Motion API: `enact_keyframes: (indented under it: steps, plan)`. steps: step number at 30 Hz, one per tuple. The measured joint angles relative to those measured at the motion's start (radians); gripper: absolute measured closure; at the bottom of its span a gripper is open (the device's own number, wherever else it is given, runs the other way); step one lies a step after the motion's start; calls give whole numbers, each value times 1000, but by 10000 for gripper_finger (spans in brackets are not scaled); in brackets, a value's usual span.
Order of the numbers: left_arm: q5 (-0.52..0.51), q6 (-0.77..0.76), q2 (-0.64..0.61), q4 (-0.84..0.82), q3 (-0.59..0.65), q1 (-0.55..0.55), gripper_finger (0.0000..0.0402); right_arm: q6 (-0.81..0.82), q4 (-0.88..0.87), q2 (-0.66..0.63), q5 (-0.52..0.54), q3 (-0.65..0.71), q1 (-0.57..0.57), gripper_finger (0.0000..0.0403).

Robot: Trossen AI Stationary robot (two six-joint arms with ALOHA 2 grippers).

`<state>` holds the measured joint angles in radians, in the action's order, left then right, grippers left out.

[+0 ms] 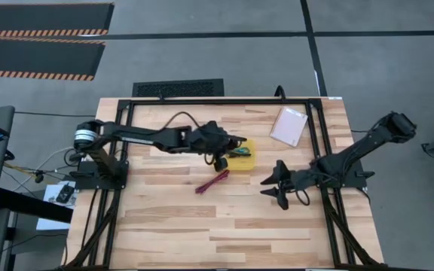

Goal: Pick and place USB-C Cables
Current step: Put the black charger cable into the yellow bin

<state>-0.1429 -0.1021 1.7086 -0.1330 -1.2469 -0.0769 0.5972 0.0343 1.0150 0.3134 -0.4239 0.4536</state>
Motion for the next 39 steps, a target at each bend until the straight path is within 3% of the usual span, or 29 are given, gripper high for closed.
enact_keyframes:
  steps: [16, 23, 39]
  plan:
    - [-69, 10, 217, -132, -73, -14, 370, 24, 30, 60, 4, 0, 36, 232]
    - [-101, 16, 254, -135, -74, -37, 370, 24, 46, 60, 4, 0, 36, 232]
    - [-69, 32, 274, -138, -74, -60, 359, 24, 52, 60, 3, 0, 36, 237]
